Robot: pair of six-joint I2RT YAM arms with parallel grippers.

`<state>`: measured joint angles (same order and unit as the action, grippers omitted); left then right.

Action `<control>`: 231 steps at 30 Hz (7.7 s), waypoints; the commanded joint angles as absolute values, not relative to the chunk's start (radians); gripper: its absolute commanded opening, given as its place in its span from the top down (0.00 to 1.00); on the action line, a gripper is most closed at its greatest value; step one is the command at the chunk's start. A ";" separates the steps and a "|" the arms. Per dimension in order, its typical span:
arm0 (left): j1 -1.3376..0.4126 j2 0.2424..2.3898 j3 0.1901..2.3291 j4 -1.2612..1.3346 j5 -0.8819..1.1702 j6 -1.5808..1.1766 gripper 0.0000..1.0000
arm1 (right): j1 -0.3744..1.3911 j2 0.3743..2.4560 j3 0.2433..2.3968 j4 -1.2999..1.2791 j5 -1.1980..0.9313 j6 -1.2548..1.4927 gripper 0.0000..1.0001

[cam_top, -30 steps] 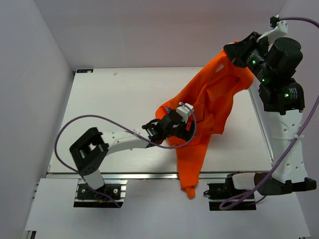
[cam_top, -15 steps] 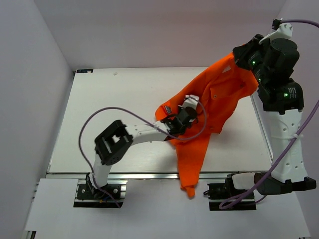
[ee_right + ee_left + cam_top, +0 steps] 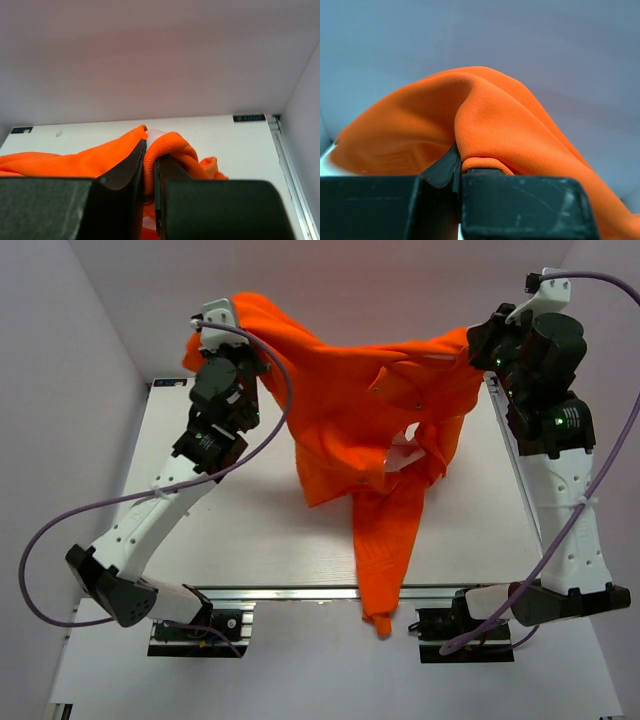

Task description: Zip up the jacket

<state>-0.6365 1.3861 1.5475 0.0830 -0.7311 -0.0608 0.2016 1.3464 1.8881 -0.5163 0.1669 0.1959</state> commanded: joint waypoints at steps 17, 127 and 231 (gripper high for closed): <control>-0.629 1.149 2.106 -0.096 -0.602 0.103 1.00 | 0.195 0.982 1.985 -0.011 0.026 0.080 1.00; -0.537 1.201 0.769 -0.552 -0.112 -0.803 0.02 | 0.512 1.436 1.190 -0.316 0.062 0.487 0.81; -0.328 1.759 1.362 -0.629 -0.389 -0.655 1.00 | 0.611 1.273 0.784 -0.377 0.224 0.365 0.13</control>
<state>-0.3286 1.8313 1.2907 -0.6685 -0.2932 -0.6945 0.6125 1.3003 0.7750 -0.3904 0.2138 0.3805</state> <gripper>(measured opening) 0.114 0.875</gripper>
